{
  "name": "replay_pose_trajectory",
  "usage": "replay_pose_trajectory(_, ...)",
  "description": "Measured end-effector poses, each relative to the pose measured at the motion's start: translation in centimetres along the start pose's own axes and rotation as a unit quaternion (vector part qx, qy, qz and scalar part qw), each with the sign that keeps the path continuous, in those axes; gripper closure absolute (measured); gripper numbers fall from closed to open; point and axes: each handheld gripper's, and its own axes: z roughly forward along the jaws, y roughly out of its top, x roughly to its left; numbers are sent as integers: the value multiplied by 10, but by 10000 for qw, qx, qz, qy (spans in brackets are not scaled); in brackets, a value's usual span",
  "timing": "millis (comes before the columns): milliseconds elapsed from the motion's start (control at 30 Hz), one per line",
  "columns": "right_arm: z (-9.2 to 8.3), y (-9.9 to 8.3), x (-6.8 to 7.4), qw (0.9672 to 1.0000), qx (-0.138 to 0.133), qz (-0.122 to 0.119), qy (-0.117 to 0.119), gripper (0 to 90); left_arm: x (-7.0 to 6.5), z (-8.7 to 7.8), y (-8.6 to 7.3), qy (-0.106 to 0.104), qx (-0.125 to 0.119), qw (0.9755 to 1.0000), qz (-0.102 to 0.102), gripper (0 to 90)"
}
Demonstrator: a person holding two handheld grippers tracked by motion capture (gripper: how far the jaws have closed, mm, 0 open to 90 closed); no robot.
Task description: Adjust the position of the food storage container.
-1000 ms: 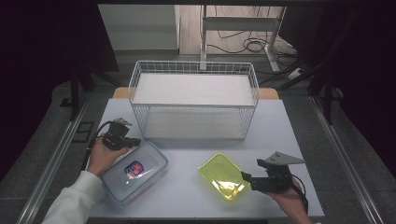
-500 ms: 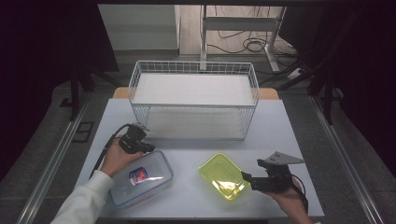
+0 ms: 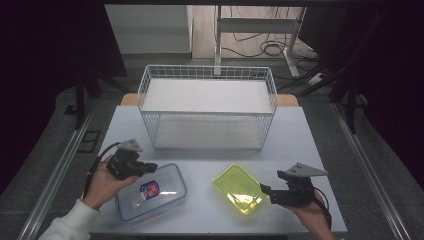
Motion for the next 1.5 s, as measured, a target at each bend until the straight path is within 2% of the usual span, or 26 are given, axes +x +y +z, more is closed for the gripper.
replay_pose_trajectory(167, 3, 1, 3, 10000, 35, -29, 26, 207, -26, -17, -27, -385, 7, 9991, 162, 900)
replay_pose_trajectory(300, 7, 1, 6, 9999, 91, -40, 63, 207, -47, -21, -46, -544, 144, 9979, 320, 900)
replay_pose_trajectory(400, 8, 2, 5, 9999, 97, -53, 67, 206, -56, -19, -60, -540, 297, 9974, 365, 900)
replay_pose_trajectory(600, 9, 1, 3, 9999, 106, -9, 62, 207, -64, -3, -80, -485, 692, 9955, 417, 900)
replay_pose_trajectory(767, 9, 1, 3, 9999, 113, 3, 59, 207, -66, 3, -88, -476, 836, 9945, 424, 900)
replay_pose_trajectory(967, 8, 1, 4, 9999, 107, -7, 52, 207, -66, 10, -89, -191, 1025, 9927, 599, 900)
replay_pose_trajectory(1033, 8, 1, 4, 9999, 109, -14, 53, 207, -61, 11, -88, -173, 1009, 9932, 555, 900)
replay_pose_trajectory(1067, 8, 1, 4, 9999, 111, -18, 51, 207, -59, 12, -88, -192, 947, 9943, 460, 900)
replay_pose_trajectory(1300, 8, 2, 5, 9999, 100, -58, 41, 207, -42, 17, -81, -112, 777, 9964, 328, 900)
replay_pose_trajectory(1500, 6, 2, 5, 9999, 89, -49, 22, 207, -31, 20, -76, -123, 708, 9972, 214, 900)
